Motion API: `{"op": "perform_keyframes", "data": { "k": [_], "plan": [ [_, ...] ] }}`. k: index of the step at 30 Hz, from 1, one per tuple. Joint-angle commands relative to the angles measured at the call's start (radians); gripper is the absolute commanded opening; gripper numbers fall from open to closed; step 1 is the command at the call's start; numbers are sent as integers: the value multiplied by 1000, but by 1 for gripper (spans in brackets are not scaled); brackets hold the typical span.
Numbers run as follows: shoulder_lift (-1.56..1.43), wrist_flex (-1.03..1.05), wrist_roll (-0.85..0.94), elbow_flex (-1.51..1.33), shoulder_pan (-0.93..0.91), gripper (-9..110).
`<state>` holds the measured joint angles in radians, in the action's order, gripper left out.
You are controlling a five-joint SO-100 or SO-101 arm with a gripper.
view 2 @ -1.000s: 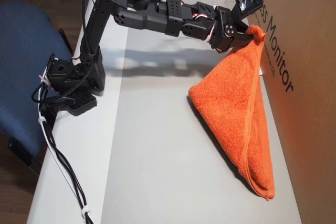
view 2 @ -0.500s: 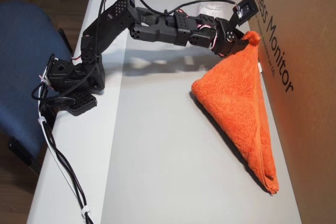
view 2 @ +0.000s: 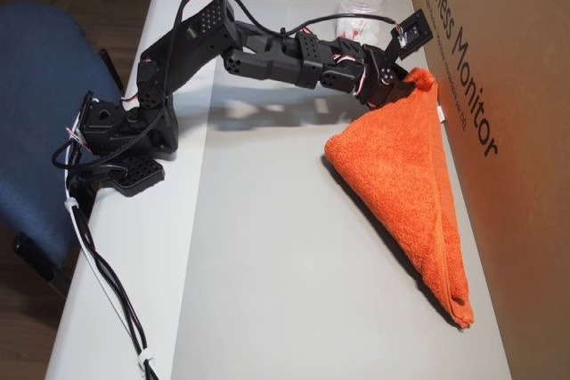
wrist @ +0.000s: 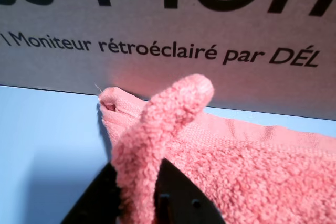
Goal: Fold the blanket.
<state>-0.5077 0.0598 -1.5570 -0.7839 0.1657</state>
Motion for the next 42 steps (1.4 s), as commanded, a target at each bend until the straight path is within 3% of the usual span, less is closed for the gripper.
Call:
{"op": "perform_keyframes", "data": {
  "k": [1,13,42],
  "plan": [
    [-2,-15,0,46,9,0],
    [26,-86,-14,44,9,20],
    [-37,-308,-144,109,87,20]
  ]
}}
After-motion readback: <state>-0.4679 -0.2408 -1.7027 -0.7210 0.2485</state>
